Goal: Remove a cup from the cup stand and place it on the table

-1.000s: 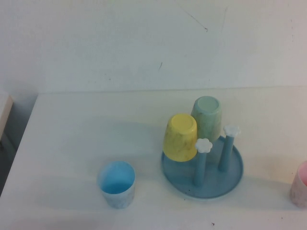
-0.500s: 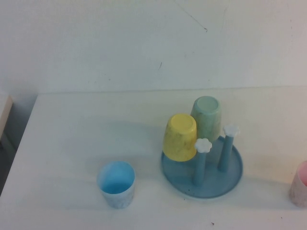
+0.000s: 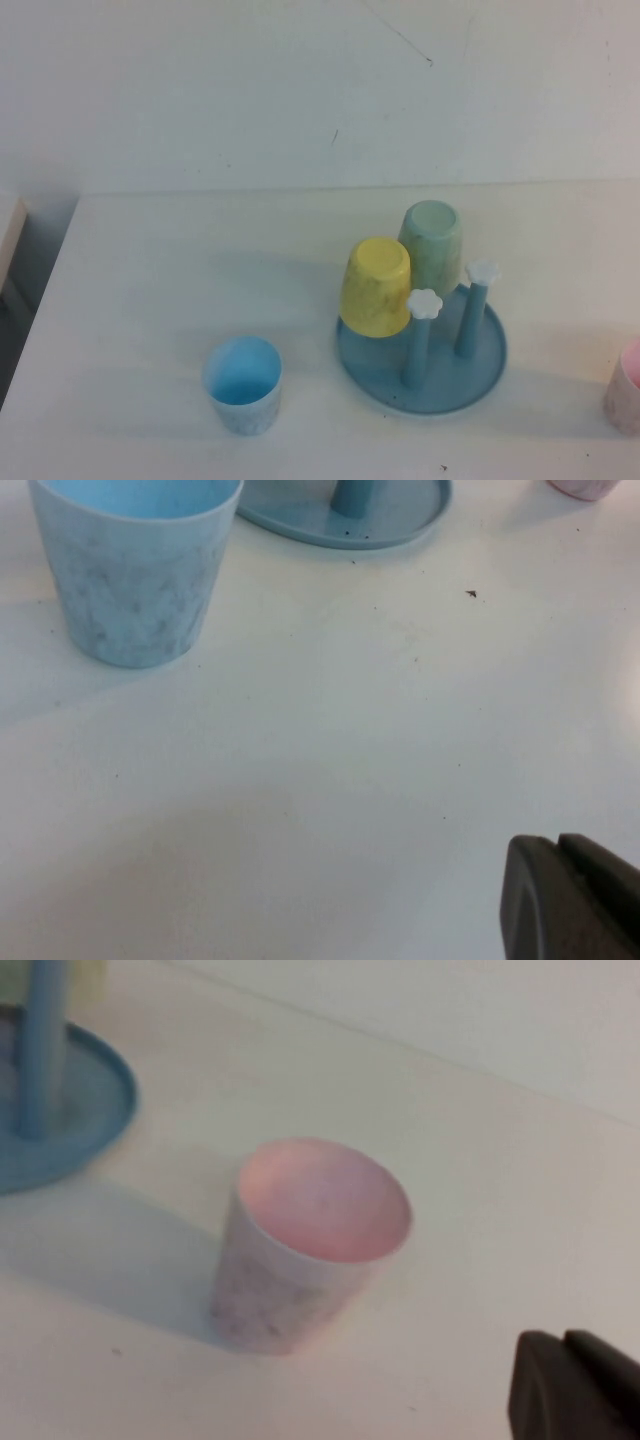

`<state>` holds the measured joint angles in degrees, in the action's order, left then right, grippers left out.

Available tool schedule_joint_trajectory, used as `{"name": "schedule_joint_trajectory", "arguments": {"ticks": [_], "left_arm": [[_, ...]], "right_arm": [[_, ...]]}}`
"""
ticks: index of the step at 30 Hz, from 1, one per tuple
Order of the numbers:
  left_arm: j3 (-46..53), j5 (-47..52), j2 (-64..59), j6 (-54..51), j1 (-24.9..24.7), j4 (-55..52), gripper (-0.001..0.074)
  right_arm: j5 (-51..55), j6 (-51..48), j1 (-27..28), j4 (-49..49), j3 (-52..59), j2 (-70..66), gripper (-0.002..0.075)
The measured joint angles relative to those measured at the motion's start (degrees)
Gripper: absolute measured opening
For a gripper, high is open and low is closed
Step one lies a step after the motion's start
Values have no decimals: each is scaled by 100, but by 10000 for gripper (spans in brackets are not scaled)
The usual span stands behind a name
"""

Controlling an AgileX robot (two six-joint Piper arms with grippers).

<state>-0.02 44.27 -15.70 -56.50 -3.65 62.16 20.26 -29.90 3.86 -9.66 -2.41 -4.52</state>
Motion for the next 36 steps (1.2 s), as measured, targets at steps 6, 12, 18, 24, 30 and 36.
{"name": "schedule_joint_trajectory", "arguments": {"ticks": [6, 12, 18, 24, 30, 36], "left_arm": [[0, 22, 0, 0, 0, 2, -2], [-9, 64, 0, 0, 0, 14, -2], [-9, 116, 0, 0, 0, 25, -2], [-9, 116, 0, 0, 0, 25, -2], [-9, 116, 0, 0, 0, 27, -2], [-9, 116, 0, 0, 0, 27, -2]], "right_arm": [[269, 360, 940, 679, 193, 513, -1], [95, 1171, 856, 966, 365, 523, -1], [84, 1640, 341, 1396, 365, 523, -1], [84, 1662, 304, 1396, 365, 523, -1], [84, 1698, 304, 1396, 365, 523, -1], [84, 1698, 304, 1396, 365, 523, -1]]}}
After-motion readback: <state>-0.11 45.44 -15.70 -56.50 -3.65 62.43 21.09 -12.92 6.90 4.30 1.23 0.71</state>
